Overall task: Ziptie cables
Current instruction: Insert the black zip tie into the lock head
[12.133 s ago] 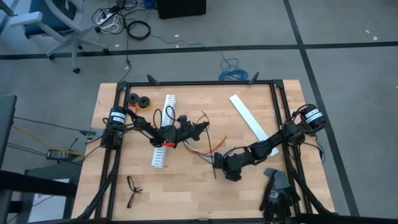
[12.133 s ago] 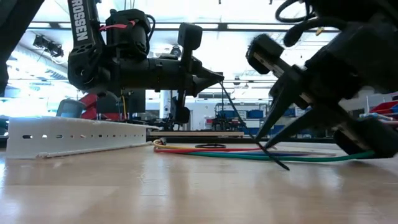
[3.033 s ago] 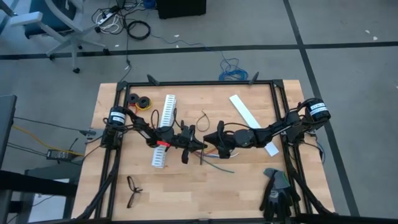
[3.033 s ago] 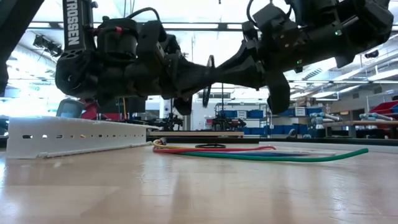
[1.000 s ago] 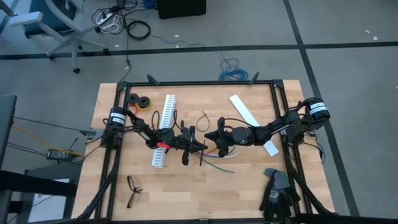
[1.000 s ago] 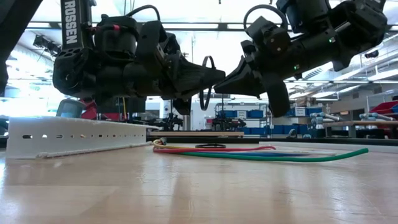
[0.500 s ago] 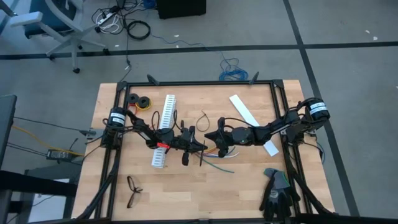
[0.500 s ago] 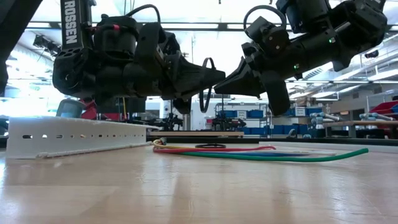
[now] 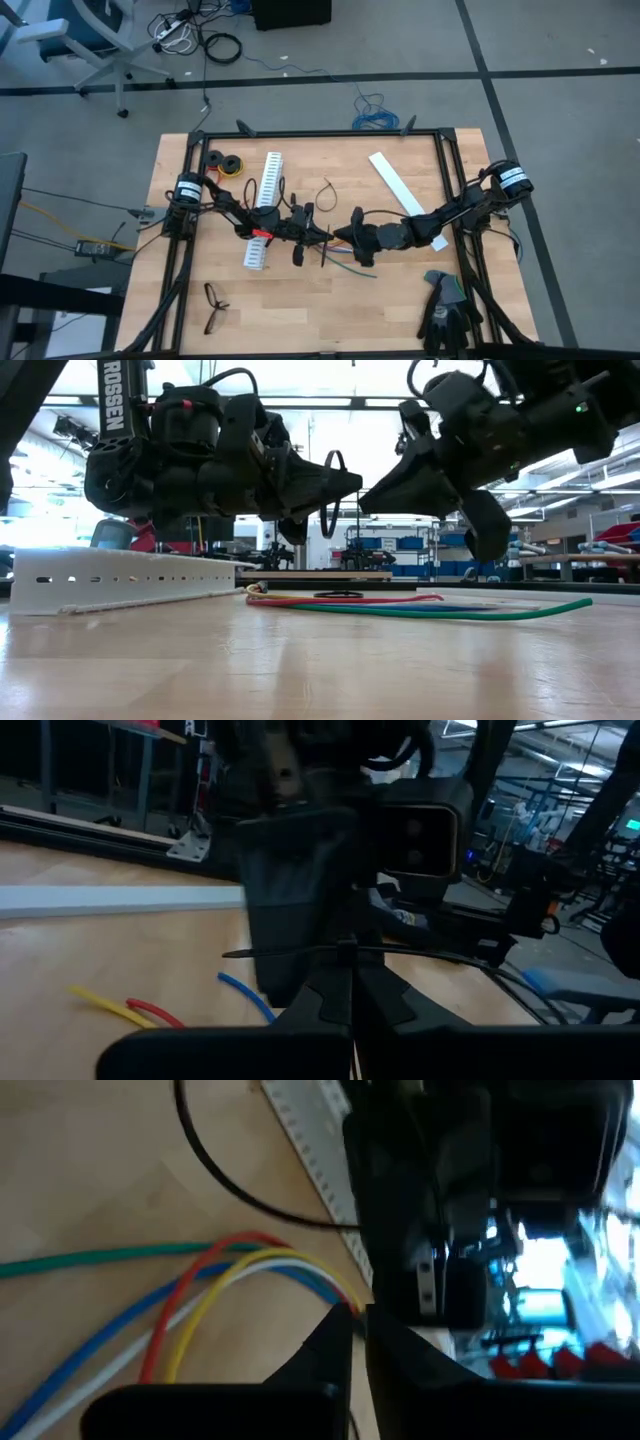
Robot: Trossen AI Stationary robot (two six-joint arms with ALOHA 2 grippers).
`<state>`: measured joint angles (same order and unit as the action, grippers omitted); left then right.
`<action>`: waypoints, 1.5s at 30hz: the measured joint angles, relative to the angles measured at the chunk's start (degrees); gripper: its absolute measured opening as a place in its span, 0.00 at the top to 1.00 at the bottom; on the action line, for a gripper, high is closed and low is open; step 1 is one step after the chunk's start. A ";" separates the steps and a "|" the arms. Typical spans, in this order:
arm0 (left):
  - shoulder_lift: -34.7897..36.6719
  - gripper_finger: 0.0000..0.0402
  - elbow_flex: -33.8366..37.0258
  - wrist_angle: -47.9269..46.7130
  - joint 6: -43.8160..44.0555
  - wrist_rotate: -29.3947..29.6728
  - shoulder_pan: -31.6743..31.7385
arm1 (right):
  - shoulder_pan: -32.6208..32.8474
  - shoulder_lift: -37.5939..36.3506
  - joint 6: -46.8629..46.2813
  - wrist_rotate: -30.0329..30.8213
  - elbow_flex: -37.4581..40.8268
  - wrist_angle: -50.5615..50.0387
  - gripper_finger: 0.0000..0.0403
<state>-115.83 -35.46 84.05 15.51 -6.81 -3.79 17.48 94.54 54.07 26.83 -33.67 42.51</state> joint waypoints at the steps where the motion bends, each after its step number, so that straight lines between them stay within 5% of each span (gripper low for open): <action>1: 0.00 1.00 0.00 0.00 0.04 -0.52 0.00 | 0.15 0.00 0.80 0.06 0.00 0.43 0.93; 15: -0.04 1.00 -5.17 -9.91 1.25 -6.81 -0.02 | 0.52 0.00 6.02 3.63 0.00 5.76 0.86; 45: -0.02 1.00 -5.31 -9.06 1.57 -4.88 0.04 | 1.32 0.00 -0.32 0.39 0.00 4.10 1.00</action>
<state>-115.85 -40.77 74.99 17.08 -11.69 -3.75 18.79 94.54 53.75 27.22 -33.67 46.61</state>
